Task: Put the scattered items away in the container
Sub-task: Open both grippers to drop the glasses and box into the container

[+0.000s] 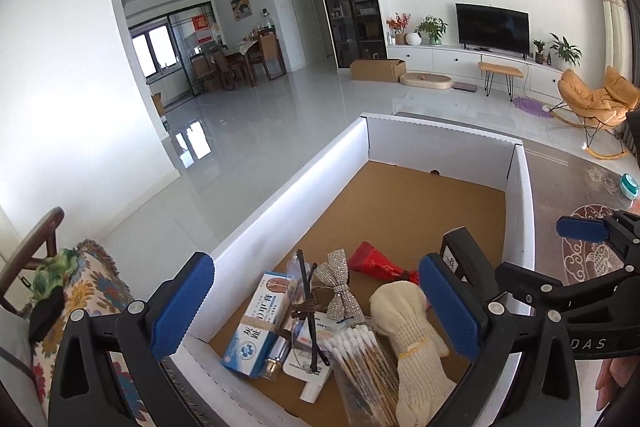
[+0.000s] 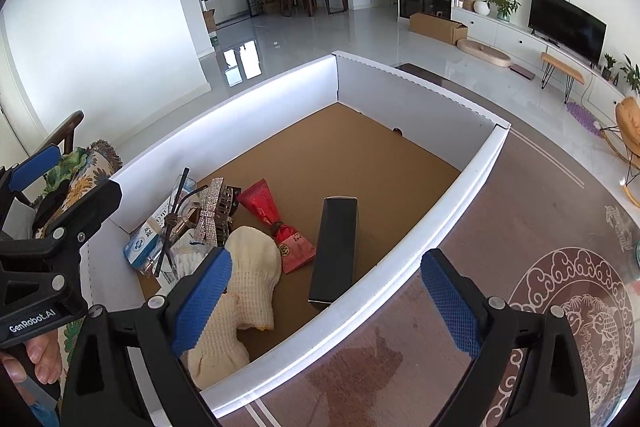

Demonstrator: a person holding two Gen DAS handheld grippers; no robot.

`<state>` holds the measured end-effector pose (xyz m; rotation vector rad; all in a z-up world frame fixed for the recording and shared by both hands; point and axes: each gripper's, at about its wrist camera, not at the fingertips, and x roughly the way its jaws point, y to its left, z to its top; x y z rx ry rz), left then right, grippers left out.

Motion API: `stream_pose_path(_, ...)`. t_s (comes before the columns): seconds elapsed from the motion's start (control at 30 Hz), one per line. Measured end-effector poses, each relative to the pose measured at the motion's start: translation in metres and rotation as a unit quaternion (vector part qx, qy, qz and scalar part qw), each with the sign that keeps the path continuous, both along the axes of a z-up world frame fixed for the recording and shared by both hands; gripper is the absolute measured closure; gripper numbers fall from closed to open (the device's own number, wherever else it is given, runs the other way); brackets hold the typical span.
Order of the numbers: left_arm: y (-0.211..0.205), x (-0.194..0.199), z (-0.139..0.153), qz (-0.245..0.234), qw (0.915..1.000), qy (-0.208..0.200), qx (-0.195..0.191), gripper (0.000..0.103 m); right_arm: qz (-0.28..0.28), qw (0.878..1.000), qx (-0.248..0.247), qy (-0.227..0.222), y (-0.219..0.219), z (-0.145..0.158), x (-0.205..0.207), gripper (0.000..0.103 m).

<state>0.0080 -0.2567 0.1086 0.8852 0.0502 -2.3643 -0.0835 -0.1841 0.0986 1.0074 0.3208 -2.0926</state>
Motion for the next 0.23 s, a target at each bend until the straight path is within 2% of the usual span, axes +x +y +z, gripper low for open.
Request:
stream_pose_path(0.07, -0.006, 0.003, -0.001, 0.015, 0.9994, 0.009, 0.030, 0.000, -0.001, 1.000, -0.002, 0.000, 0.001, 0.000, 0.000, 0.007)
stream_pose_path(0.17, -0.012, 0.006, -0.003, 0.057, 0.9978, 0.011, 0.033, 0.000, -0.003, 1.000, -0.005, -0.002, 0.002, 0.001, -0.001, 0.007)
stream_pose_path(0.23, -0.014, 0.006, -0.004, 0.066, 0.9972, 0.011, 0.034, 0.000, -0.003, 1.000, -0.007, -0.002, 0.001, 0.002, -0.001, 0.007)
